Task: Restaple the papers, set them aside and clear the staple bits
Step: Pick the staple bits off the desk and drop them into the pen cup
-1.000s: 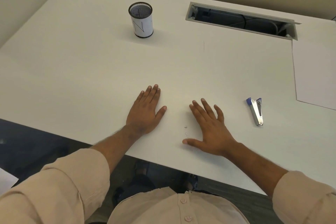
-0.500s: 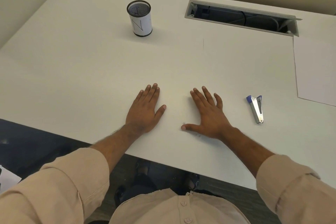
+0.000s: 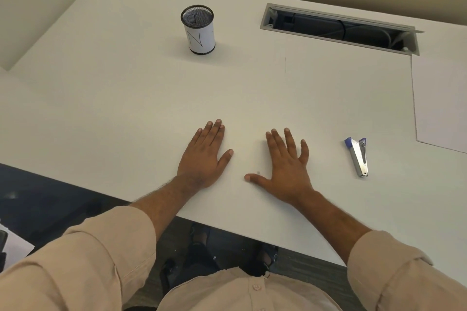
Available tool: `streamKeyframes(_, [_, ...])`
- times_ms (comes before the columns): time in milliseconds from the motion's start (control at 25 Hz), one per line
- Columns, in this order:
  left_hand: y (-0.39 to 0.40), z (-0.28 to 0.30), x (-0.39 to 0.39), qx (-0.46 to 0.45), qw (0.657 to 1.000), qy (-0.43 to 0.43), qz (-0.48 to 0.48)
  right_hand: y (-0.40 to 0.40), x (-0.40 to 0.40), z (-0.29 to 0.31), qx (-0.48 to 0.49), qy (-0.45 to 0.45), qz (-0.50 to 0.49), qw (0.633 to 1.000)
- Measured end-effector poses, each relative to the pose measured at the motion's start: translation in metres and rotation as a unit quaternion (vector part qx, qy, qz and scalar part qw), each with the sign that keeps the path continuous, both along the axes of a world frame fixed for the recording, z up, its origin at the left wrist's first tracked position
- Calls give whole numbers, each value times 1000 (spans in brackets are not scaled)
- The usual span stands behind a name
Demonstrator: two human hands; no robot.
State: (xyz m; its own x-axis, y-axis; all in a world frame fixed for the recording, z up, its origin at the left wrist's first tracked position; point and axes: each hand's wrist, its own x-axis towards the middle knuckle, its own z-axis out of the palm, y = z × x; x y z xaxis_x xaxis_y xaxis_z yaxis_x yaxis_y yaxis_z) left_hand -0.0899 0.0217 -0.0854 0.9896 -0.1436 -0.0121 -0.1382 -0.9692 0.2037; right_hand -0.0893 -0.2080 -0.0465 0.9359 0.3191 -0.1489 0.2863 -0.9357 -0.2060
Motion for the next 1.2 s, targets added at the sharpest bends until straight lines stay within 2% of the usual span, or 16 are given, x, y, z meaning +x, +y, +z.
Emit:
streamKeyframes(160, [0, 0, 2, -1, 1000, -1, 2, -31, 5, 7, 49, 30, 79, 995])
streamKeyframes(320, [0, -1, 1, -6, 1000, -5, 4, -69, 6, 13, 16, 66, 172, 983])
streamKeyframes(720, [0, 1, 1, -10, 1000, -11, 7, -22, 43, 8, 57, 44, 138, 988])
streamKeyframes(920, [0, 0, 1, -18, 1000, -18, 8, -41, 40, 13, 127, 50, 120, 983])
streamKeyframes(1200, [0, 0, 1, -20, 1000, -14, 10, -76, 30, 8, 54, 65, 160, 983])
